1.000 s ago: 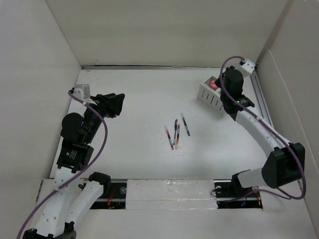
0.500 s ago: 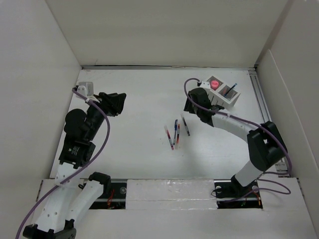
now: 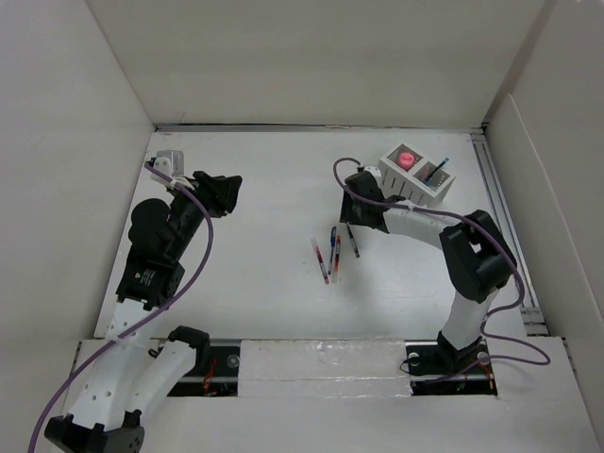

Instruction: Organize the desk

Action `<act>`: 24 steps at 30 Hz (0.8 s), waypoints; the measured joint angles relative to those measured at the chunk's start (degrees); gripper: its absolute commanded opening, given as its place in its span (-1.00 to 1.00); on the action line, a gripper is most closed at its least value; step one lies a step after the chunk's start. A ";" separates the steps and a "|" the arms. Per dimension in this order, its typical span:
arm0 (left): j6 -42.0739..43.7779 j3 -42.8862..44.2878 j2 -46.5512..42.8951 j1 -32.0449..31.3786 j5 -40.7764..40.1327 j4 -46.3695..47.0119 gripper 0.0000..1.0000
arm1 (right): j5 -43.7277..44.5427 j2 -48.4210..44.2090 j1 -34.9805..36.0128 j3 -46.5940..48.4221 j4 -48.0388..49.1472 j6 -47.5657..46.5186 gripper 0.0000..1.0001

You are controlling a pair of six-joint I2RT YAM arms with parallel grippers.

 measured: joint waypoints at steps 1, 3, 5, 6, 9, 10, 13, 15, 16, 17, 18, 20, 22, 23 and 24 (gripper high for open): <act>0.00 0.00 0.00 0.00 -0.02 0.02 -0.20 | -0.31 0.33 0.00 0.00 -0.07 0.00 -0.04; 0.02 0.00 -0.02 0.00 -0.22 0.02 -0.20 | -0.74 1.25 0.00 0.04 -0.07 0.00 -0.09; 0.04 0.00 -0.02 0.00 -0.28 0.00 -0.20 | -1.03 2.80 0.02 0.48 -0.33 0.02 -0.20; 0.04 0.00 -0.02 0.00 -0.31 0.00 -0.20 | -1.05 3.76 0.00 1.05 -0.70 0.17 -0.21; 0.04 0.00 -0.09 0.00 -0.42 0.02 -0.20 | -1.01 5.62 0.11 3.15 -0.70 0.46 -0.34; 0.04 0.00 -0.11 0.00 -0.42 0.00 -0.20 | -0.76 6.05 0.20 3.50 -0.61 0.52 -0.48; 0.04 0.00 -0.15 0.00 -0.42 0.02 -0.19 | 0.04 6.62 0.55 4.11 -0.59 1.20 -0.70; 0.04 0.00 -0.35 0.00 -0.39 0.02 -0.19 | 0.79 6.60 0.85 4.09 -0.59 1.49 -0.75; 0.04 0.00 -0.39 0.00 -0.39 0.02 -0.19 | 1.07 6.60 0.94 4.04 -0.57 1.68 -0.79; 0.04 0.00 -0.44 0.00 -0.37 0.02 -0.19 | 1.27 6.56 0.98 3.96 -0.50 1.81 -0.80; 0.02 0.00 -0.46 0.00 -0.35 0.00 -0.19 | 1.53 6.45 0.98 3.85 -0.50 1.97 -0.81; 0.02 0.00 -0.52 0.00 -0.35 0.02 -0.20 | 1.97 5.55 0.98 3.02 -0.74 2.23 -0.83; 0.02 0.00 -0.61 0.00 -0.28 0.02 -0.20 | 2.45 3.74 0.96 2.03 -1.64 2.40 -0.84; 0.02 0.00 -0.76 0.00 -0.20 0.02 -0.19 | 2.75 2.64 0.96 1.92 -2.21 2.43 -0.84; 0.02 0.00 -0.90 0.00 -0.13 0.00 -0.19 | 3.30 1.44 0.94 1.92 -2.27 2.51 -0.85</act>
